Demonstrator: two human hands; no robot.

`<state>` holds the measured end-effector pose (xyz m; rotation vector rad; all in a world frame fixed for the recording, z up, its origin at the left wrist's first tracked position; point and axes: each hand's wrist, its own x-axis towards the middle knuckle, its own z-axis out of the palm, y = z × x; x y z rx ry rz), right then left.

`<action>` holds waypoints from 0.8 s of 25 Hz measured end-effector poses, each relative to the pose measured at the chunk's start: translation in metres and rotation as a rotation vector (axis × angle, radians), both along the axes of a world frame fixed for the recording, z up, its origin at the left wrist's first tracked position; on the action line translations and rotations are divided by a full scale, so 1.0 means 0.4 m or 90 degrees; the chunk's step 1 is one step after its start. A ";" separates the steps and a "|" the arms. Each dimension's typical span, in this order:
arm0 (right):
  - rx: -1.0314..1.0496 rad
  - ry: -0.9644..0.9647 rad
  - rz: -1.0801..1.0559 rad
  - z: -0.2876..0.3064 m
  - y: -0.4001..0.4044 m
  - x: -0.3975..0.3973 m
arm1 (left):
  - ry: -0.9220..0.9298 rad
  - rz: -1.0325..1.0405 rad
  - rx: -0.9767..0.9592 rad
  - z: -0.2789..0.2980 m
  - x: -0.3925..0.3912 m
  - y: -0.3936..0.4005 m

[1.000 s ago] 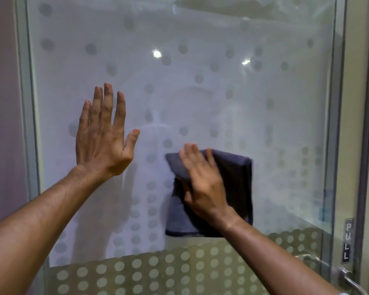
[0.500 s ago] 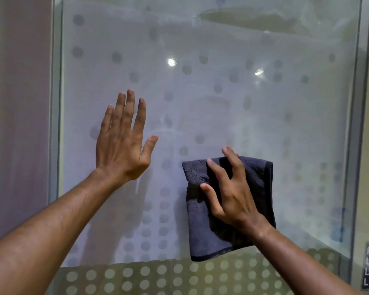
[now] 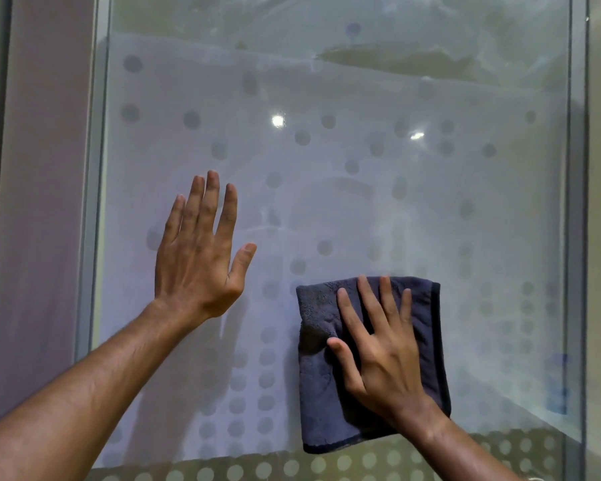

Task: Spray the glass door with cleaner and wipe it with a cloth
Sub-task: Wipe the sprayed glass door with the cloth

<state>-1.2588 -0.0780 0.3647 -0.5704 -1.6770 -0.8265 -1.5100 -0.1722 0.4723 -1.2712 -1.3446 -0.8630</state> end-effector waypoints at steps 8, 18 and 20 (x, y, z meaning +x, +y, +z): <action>0.024 0.018 0.038 0.003 0.013 -0.020 | -0.006 -0.001 -0.005 0.000 0.003 -0.001; 0.096 0.033 0.069 -0.005 0.019 -0.038 | -0.010 -0.003 -0.015 0.000 0.007 -0.008; 0.090 0.059 0.078 0.007 0.012 -0.039 | -0.011 -0.001 -0.015 0.000 0.008 -0.007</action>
